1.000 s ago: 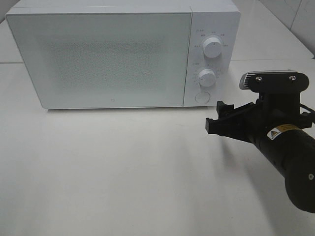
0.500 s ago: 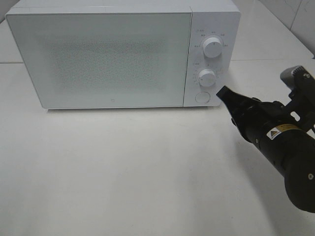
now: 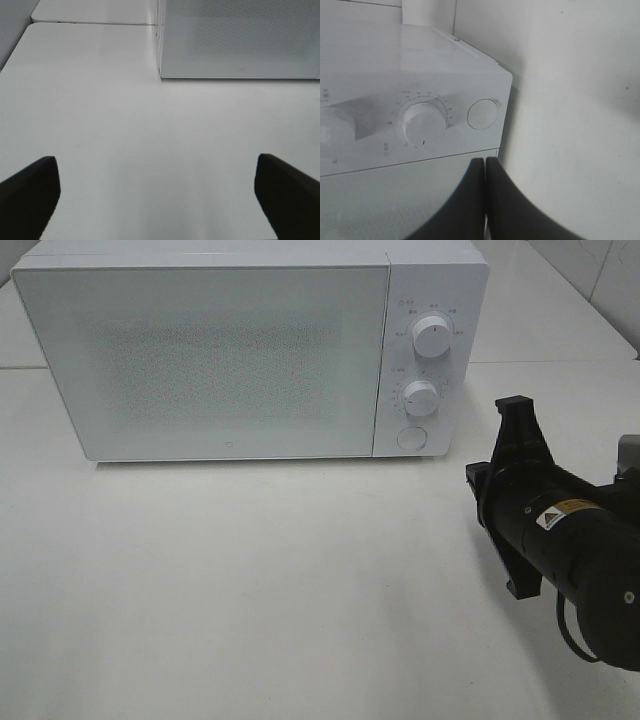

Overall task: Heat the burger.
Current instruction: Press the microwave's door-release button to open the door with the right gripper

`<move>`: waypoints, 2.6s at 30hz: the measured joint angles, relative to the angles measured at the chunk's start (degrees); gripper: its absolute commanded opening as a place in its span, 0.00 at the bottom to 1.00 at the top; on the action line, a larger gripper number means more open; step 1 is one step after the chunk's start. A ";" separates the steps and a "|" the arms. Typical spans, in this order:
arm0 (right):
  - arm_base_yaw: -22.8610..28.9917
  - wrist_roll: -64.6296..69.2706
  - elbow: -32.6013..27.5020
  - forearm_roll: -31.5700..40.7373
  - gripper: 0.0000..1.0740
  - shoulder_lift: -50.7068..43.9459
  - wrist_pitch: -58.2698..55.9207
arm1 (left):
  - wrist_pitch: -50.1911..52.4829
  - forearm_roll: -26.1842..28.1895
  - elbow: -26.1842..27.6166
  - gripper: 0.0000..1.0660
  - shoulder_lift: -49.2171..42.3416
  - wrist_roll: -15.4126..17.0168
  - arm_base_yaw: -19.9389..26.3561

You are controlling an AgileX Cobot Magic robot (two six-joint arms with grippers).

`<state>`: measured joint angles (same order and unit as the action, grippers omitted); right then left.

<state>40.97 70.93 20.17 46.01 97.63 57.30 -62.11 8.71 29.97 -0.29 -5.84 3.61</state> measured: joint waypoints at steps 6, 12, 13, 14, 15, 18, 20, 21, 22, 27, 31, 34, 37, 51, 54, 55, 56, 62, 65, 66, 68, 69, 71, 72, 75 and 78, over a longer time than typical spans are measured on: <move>0.00 2.06 2.86 0.06 0.00 2.23 -1.20 | 0.00 0.00 0.00 0.92 0.00 0.00 0.00; 0.00 2.98 6.82 0.06 0.00 6.25 -1.32 | 0.00 0.00 0.00 0.92 0.00 0.00 0.00; 0.00 3.04 7.33 0.06 0.00 6.65 -1.32 | 0.00 0.00 0.00 0.92 0.00 0.00 0.00; 0.00 3.04 7.33 0.06 0.00 6.65 -1.32 | 0.00 0.00 0.00 0.92 0.00 0.00 0.00; 0.00 3.04 8.37 0.06 0.00 7.62 -1.32 | 0.00 0.00 0.00 0.92 0.00 0.00 0.00; -0.46 3.04 9.91 -0.34 0.00 9.34 -1.32 | 0.00 0.00 0.00 0.92 0.00 0.00 0.00; -0.80 3.09 10.49 -0.63 0.00 10.03 -1.32 | 0.00 0.00 0.00 0.92 0.00 0.00 0.00; -1.66 3.38 11.63 -1.55 0.00 11.06 -1.49 | 0.00 0.00 0.00 0.92 0.00 0.00 0.00; -2.18 3.38 12.20 -2.06 0.00 11.40 -1.55 | 0.00 0.00 0.00 0.92 0.00 0.00 0.00; -4.30 3.44 15.36 -4.64 0.00 13.35 -1.78 | 0.00 0.00 0.00 0.92 0.00 0.00 0.00; -5.73 3.90 17.99 -5.96 0.00 15.36 -3.50 | 0.00 0.00 0.00 0.92 0.00 0.00 0.00; -6.93 4.41 19.54 -6.70 0.00 17.07 -4.35 | 0.00 0.00 0.00 0.92 0.00 0.00 0.00; -7.73 4.41 20.57 -7.22 0.00 17.88 -4.64 | 0.00 0.00 0.00 0.92 0.00 0.00 0.00; -10.31 4.30 27.67 -7.85 0.00 23.89 -8.59 | 0.00 0.00 0.00 0.92 0.00 0.00 0.00; -10.60 3.84 28.19 -7.33 0.00 24.41 -8.65 | 0.00 0.00 0.00 0.92 0.00 0.00 0.00; -10.60 3.84 28.19 -7.33 0.00 24.41 -8.65 | 0.00 0.00 0.00 0.92 0.00 0.00 0.00; -10.77 3.50 28.36 -6.99 0.00 24.41 -8.65 | 0.00 0.00 0.00 0.92 0.00 0.00 0.00; -11.23 2.92 29.74 -5.73 0.00 25.44 -9.40 | 0.00 0.00 0.00 0.92 0.00 0.00 0.00; -11.23 2.92 30.31 -5.39 0.00 25.84 -9.63 | 0.00 0.00 0.00 0.92 0.00 0.00 0.00; -11.23 2.92 30.31 -5.39 0.00 25.84 -9.63 | 0.00 0.00 0.00 0.92 0.00 0.00 0.00; -11.23 2.92 30.65 -5.04 0.00 26.01 -9.80 | 0.00 0.00 0.00 0.92 0.00 0.00 0.00; -11.17 2.92 31.17 -4.81 0.00 26.07 -10.08 | 0.00 0.00 0.00 0.92 0.00 0.00 0.00; -11.12 2.92 31.34 -4.76 0.00 26.07 -10.14 | 0.00 0.00 0.00 0.92 0.00 0.00 0.00; -11.00 2.86 31.74 -4.24 0.00 26.24 -10.14 | 0.00 0.00 0.00 0.92 0.00 0.00 0.00; -10.71 2.52 32.31 -3.32 0.00 26.30 -10.14 | 0.00 0.00 0.00 0.92 0.00 0.00 0.00; -10.60 1.43 33.06 -2.46 0.00 26.41 -10.14 | 0.00 0.00 0.00 0.92 0.00 0.00 0.00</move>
<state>30.37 72.36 53.23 43.54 124.05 47.15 -62.11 8.71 29.97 -0.29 -5.84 3.61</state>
